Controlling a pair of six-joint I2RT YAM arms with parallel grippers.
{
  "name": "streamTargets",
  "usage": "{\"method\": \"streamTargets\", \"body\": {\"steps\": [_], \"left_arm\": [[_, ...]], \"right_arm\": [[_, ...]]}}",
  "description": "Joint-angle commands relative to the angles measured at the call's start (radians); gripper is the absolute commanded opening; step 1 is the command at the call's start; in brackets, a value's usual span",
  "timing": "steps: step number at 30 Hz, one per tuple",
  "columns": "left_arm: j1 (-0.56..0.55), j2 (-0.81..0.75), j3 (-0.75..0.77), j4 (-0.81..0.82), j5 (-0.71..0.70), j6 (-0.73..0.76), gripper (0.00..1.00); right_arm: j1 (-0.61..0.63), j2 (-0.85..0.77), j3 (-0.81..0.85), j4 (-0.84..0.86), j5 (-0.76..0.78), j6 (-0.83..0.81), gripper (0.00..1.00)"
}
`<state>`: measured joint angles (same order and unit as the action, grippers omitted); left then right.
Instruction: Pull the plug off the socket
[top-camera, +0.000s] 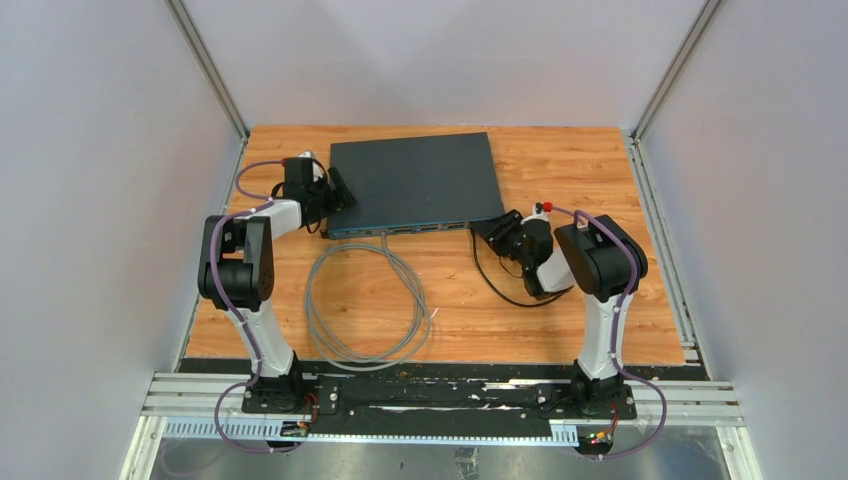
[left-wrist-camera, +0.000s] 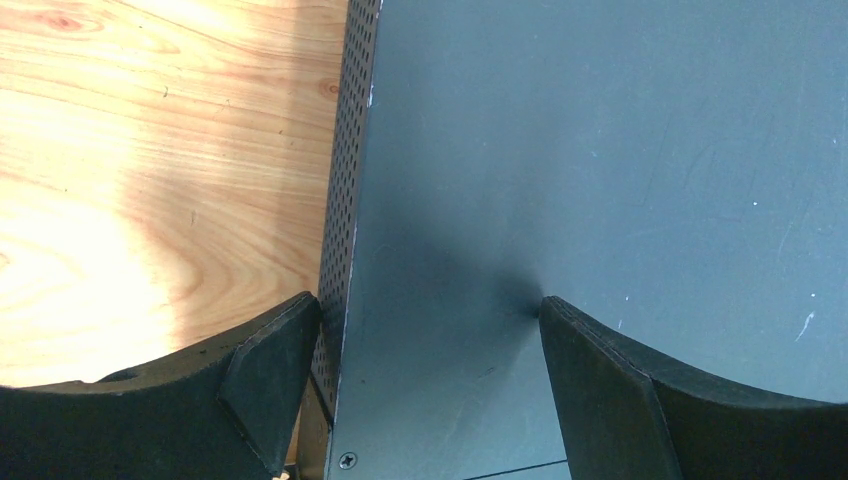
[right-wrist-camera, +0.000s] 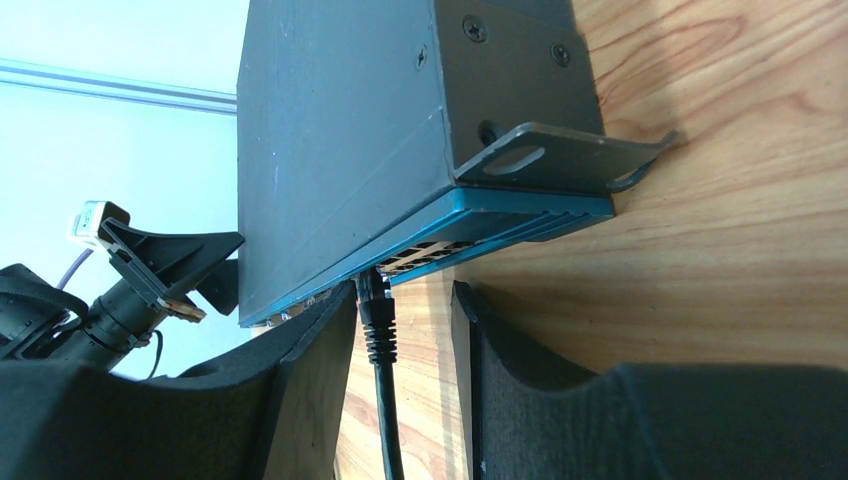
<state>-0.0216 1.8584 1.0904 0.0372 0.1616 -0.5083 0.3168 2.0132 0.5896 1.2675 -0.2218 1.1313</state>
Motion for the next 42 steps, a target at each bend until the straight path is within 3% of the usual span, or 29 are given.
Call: {"method": "streamTargets", "body": {"steps": [1,9,16,23,33,38,42], "left_arm": [[0.002,0.046,-0.003,-0.041,0.011,0.007,0.83],[0.002,0.058,-0.001,-0.042,0.027,0.005,0.82],[0.002,0.059,0.0,-0.042,0.033,0.007,0.78],[0.002,0.07,0.006,-0.041,0.036,0.003,0.76],[0.002,0.09,0.021,-0.063,0.013,-0.013,0.72],[0.002,0.086,0.022,-0.074,0.008,-0.009,0.72],[0.002,0.072,0.018,-0.079,0.001,0.001,0.72]], "right_arm": [[0.028,0.03,0.002,-0.025,0.064,0.025,0.45],[0.054,0.053,0.032,-0.043,0.103,0.077,0.36],[0.063,0.034,0.017,-0.057,0.119,0.132,0.0],[0.064,0.019,-0.035,-0.015,0.029,0.171,0.0],[0.064,-0.027,-0.168,0.105,-0.018,0.107,0.0],[0.033,-0.165,-0.217,0.044,-0.013,0.024,0.0],[-0.049,-0.354,-0.221,-0.136,-0.022,-0.091,0.0]]}}
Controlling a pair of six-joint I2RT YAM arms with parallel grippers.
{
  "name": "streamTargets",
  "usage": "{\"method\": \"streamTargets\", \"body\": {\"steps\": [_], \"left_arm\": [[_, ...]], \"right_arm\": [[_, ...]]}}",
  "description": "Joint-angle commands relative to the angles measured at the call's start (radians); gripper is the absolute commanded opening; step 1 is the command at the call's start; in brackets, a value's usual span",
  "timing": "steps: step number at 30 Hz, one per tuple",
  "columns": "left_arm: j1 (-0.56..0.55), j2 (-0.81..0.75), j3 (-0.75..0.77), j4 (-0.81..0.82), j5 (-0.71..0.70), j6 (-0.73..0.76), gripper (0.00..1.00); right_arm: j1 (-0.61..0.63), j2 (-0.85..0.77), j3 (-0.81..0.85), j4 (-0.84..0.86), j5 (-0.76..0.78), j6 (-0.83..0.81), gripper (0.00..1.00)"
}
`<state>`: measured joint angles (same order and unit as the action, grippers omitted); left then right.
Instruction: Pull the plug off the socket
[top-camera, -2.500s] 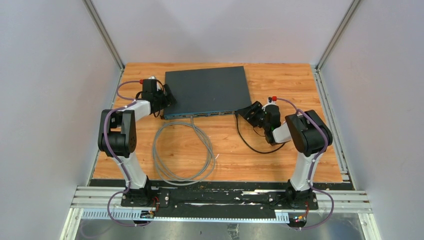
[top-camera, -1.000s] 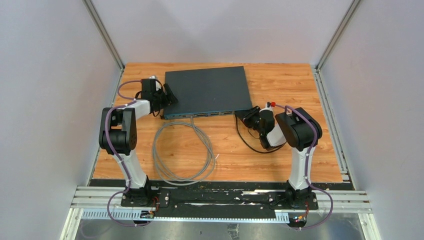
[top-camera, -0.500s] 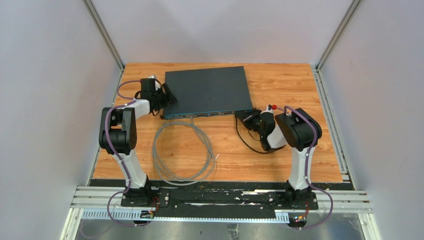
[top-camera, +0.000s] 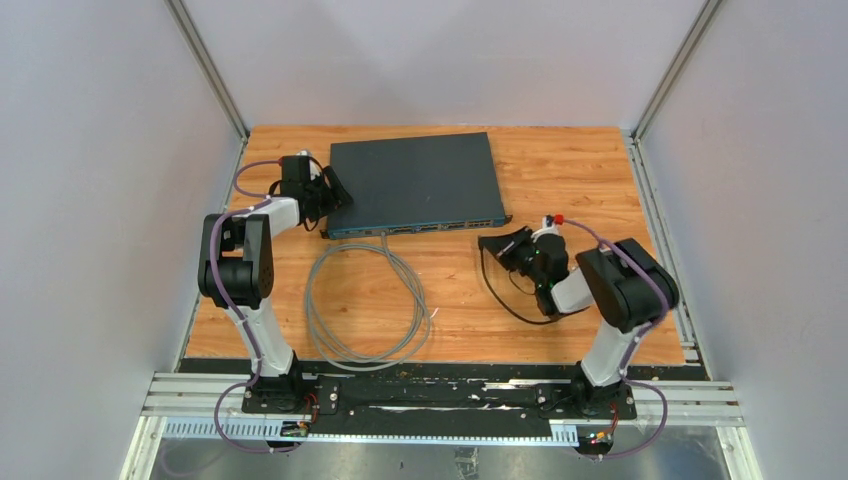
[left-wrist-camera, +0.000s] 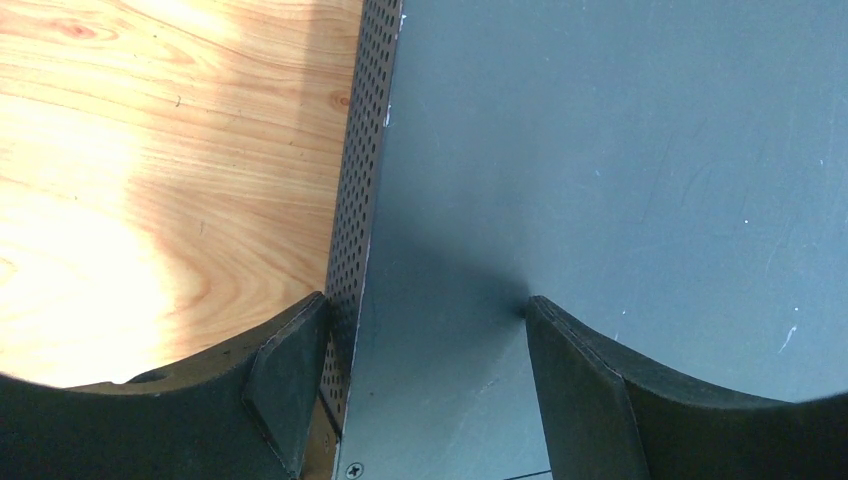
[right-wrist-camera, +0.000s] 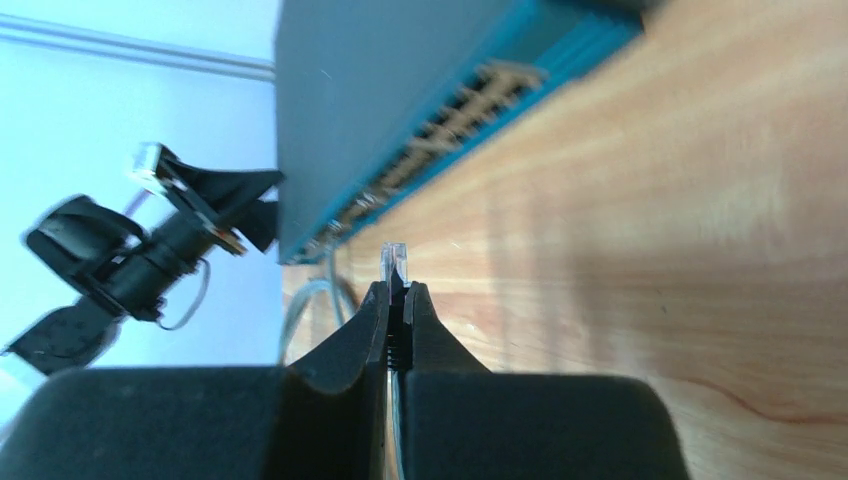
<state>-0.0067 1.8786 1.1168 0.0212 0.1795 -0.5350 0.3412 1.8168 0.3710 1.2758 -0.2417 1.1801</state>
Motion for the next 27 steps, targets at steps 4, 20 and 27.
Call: {"method": "streamTargets", "body": {"steps": [4,20,27], "left_arm": [[-0.013,0.036,-0.016,-0.062,-0.023,0.036,0.72],[-0.012,0.011,-0.02,-0.054,-0.003,0.088,0.74],[-0.013,0.003,-0.023,-0.054,-0.018,0.094,0.75]], "right_arm": [[-0.198,-0.376,0.067,-0.439,-0.006,-0.325,0.0],[-0.415,-0.034,0.928,-1.024,0.084,-0.671,0.0],[-0.412,0.242,1.265,-1.199,0.087,-0.66,0.12]]}}
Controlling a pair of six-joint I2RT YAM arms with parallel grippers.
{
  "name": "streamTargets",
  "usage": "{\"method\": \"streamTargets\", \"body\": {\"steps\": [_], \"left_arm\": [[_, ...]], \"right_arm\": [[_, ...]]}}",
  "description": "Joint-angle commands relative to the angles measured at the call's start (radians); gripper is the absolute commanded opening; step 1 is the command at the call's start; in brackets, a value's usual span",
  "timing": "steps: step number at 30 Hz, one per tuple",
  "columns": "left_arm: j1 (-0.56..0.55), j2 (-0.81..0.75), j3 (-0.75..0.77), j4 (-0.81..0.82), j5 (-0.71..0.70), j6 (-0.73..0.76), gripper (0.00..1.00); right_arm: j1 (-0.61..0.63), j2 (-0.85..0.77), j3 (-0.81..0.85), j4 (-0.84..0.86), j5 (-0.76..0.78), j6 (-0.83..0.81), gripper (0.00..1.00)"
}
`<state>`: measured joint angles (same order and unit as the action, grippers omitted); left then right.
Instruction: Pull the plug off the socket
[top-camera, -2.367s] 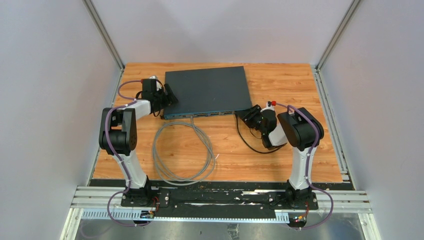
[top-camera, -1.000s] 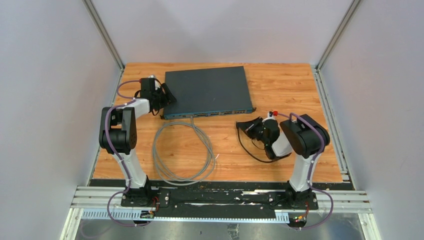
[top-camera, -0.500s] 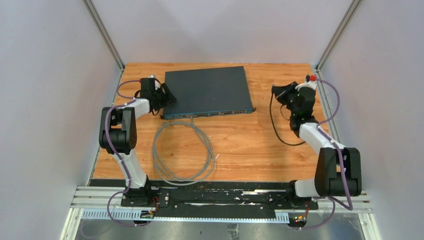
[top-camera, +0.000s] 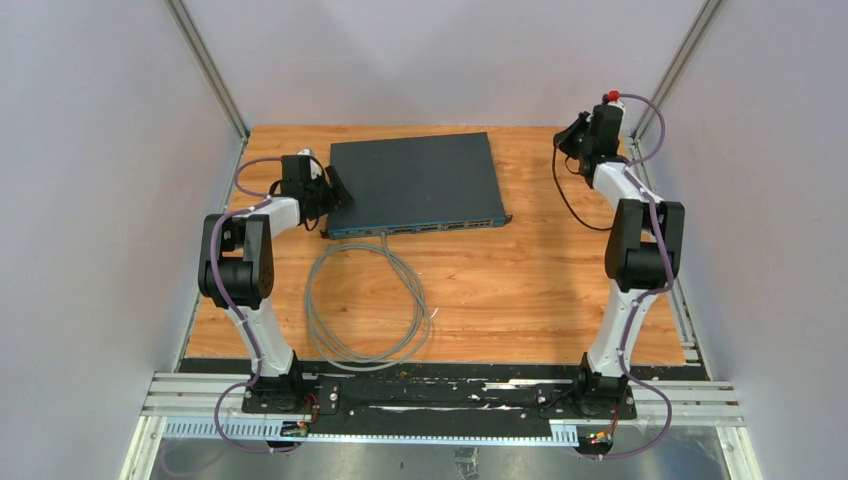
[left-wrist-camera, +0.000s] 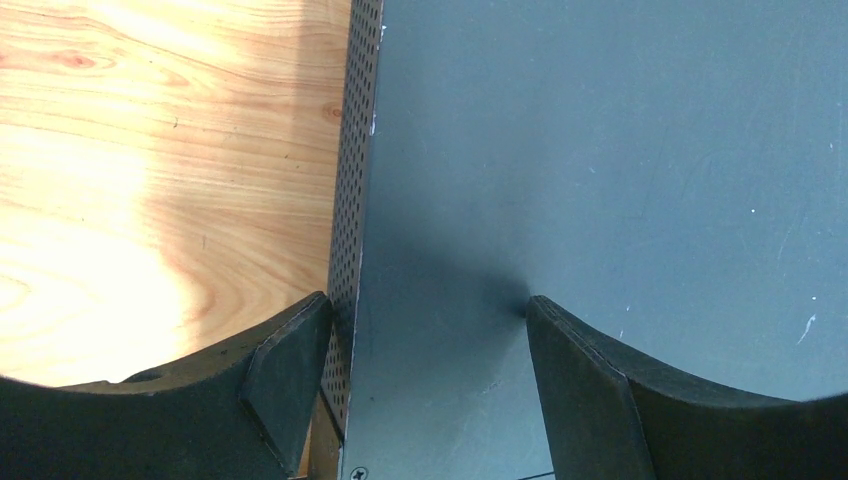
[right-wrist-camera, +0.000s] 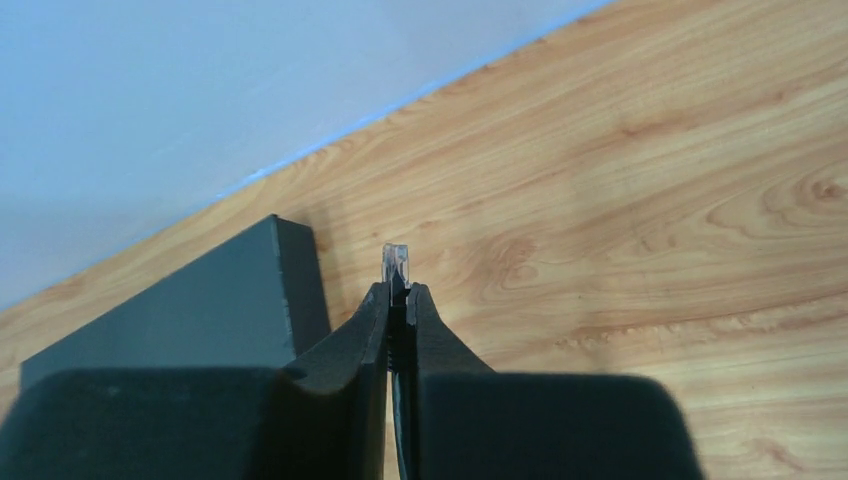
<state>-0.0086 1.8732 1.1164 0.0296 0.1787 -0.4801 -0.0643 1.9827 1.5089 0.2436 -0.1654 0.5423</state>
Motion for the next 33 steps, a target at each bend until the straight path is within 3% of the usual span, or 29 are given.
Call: {"method": "streamTargets", "body": {"steps": [1,2,4,6,12,18,25,31,33], "left_arm": [[-0.011,0.011,-0.021,-0.063,-0.01,0.038,0.75],[-0.011,0.013,-0.019,-0.063,-0.005,0.036,0.75],[-0.011,0.019,-0.017,-0.066,-0.001,0.035,0.74],[-0.011,0.021,-0.014,-0.066,0.003,0.031,0.73],[-0.011,0.041,0.0,-0.083,0.016,0.012,0.68],[-0.011,0.048,0.01,-0.118,0.006,0.002,0.64],[-0.011,0.054,-0.013,-0.138,0.026,-0.033,0.6],[-0.011,0.052,-0.025,-0.131,0.039,-0.058,0.57],[-0.011,0.055,-0.021,-0.142,0.033,-0.061,0.57]], "right_arm": [[-0.006,0.076,0.138,-0.187,0.024,-0.014,0.28],[-0.003,0.066,0.131,-0.191,0.041,-0.007,0.4],[0.003,0.028,0.095,-0.19,0.077,-0.016,0.81],[0.006,-0.016,0.058,-0.209,0.096,-0.026,0.91],[0.076,-0.216,-0.226,-0.203,0.04,0.023,0.91],[0.381,-0.321,-0.543,0.063,0.002,0.217,0.88],[0.661,-0.149,-0.587,0.37,0.019,0.419,0.83],[0.78,0.037,-0.548,0.638,0.077,0.518,0.74],[0.806,0.067,-0.53,0.657,0.123,0.506,0.71]]}}
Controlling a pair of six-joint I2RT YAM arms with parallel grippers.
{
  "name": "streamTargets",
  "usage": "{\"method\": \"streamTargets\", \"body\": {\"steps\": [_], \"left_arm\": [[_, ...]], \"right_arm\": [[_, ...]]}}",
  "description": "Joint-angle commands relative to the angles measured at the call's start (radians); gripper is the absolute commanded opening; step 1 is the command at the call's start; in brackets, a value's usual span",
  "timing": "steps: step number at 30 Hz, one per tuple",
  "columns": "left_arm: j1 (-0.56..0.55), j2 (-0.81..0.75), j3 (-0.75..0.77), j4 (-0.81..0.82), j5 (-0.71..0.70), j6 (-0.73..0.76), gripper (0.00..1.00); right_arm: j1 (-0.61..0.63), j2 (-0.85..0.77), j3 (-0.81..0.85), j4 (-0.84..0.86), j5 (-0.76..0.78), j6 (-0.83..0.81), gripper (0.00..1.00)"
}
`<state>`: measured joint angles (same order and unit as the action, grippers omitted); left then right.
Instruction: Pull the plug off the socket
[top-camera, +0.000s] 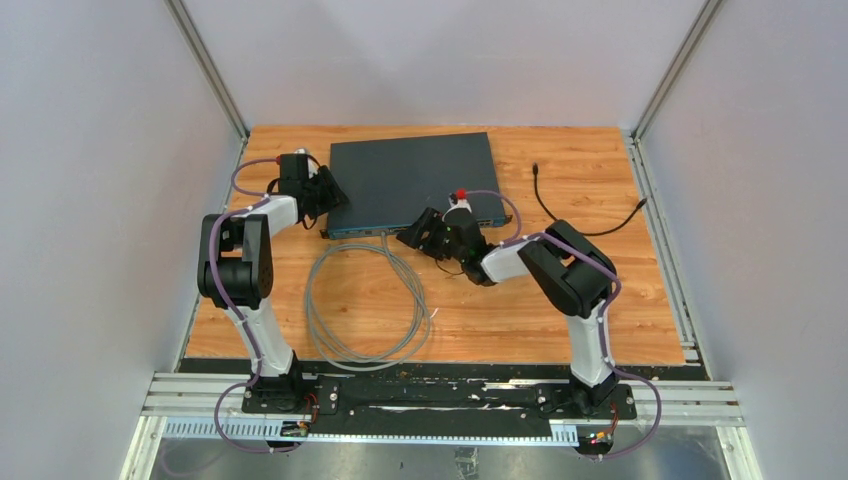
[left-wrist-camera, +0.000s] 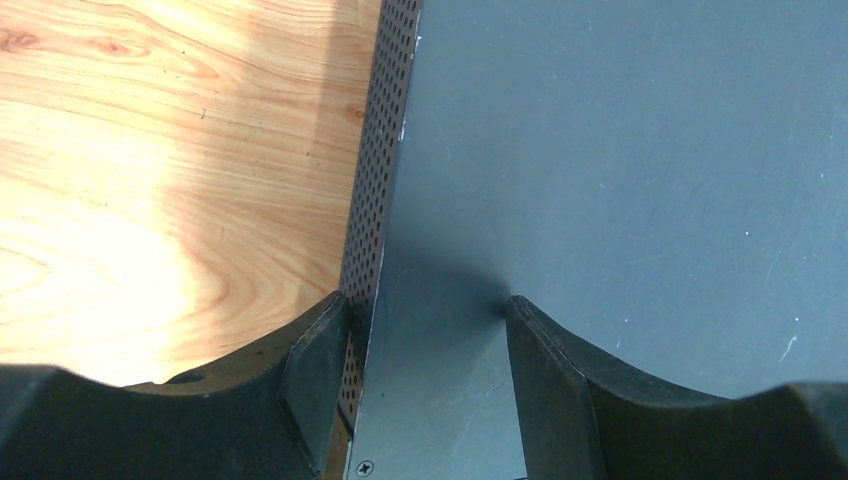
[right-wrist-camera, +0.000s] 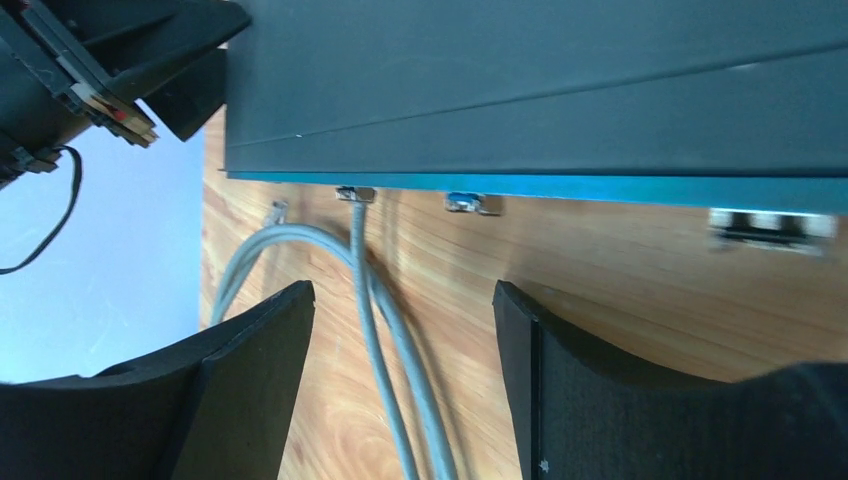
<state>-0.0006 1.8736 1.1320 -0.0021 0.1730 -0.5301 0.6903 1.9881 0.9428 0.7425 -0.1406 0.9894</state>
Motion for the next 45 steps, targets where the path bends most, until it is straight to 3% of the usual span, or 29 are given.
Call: {"method": "streamTargets", "body": {"steps": [1,8,17,37,45], "left_arm": [[-0.019,0.055,-0.033,-0.118,0.039,-0.01,0.57],[-0.018,0.052,-0.018,-0.175,0.042,0.009,0.55],[0.027,0.064,0.031,-0.273,0.192,0.07,0.5],[0.042,0.092,0.059,-0.318,0.27,0.095,0.44],[0.044,0.1,0.056,-0.311,0.27,0.084,0.4]], "right_arm": [[0.064,0.072,0.045,0.161,0.123,0.047,0.69],[0.144,0.132,0.09,0.168,0.292,0.011,0.64],[0.186,0.249,0.188,0.171,0.386,0.064,0.57],[0.231,0.37,0.226,0.27,0.6,0.145,0.39],[0.242,0.408,0.235,0.279,0.681,0.222,0.22]]}}
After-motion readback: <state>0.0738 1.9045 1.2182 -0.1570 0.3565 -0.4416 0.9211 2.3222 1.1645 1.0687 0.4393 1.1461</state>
